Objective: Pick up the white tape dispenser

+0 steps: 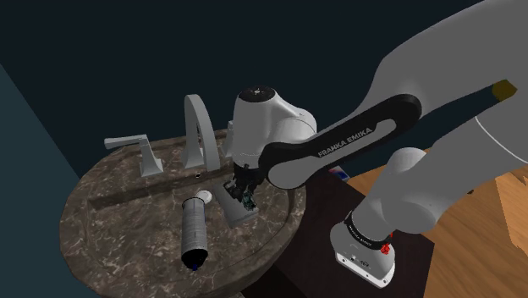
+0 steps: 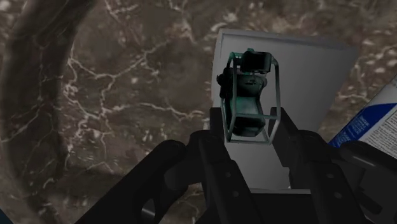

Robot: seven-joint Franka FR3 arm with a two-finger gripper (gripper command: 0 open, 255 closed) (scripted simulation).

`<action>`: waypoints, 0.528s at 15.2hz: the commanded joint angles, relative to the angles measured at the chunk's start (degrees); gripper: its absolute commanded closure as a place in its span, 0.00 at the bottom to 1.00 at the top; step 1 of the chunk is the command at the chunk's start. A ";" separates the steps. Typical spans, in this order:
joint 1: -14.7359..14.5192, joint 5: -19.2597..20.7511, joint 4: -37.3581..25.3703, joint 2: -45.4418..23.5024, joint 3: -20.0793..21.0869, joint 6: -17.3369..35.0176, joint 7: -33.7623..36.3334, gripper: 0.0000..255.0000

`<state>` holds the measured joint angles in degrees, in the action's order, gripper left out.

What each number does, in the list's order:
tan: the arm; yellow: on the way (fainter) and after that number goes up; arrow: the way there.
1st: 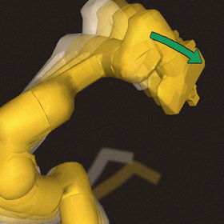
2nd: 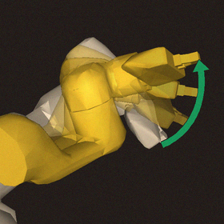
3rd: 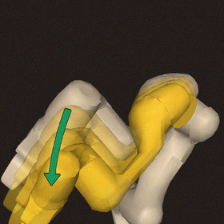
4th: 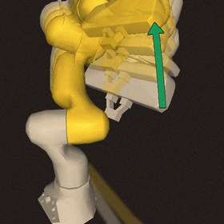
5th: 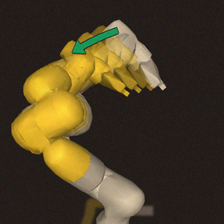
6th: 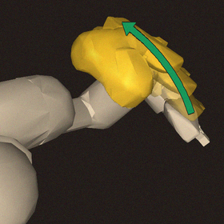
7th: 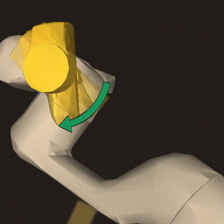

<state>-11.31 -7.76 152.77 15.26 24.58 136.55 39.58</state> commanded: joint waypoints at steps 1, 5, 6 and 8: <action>-0.16 -0.37 -0.59 1.35 -0.35 -1.89 -0.43 1.00; -0.49 -0.95 -1.90 3.96 -1.01 -5.73 -1.04 1.00; -0.56 -1.05 -2.27 4.56 -1.17 -6.68 -1.17 1.00; -0.68 -1.21 -3.03 5.70 -1.50 -8.56 -1.40 1.00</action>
<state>-11.93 -8.94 150.44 20.47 23.18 129.14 38.17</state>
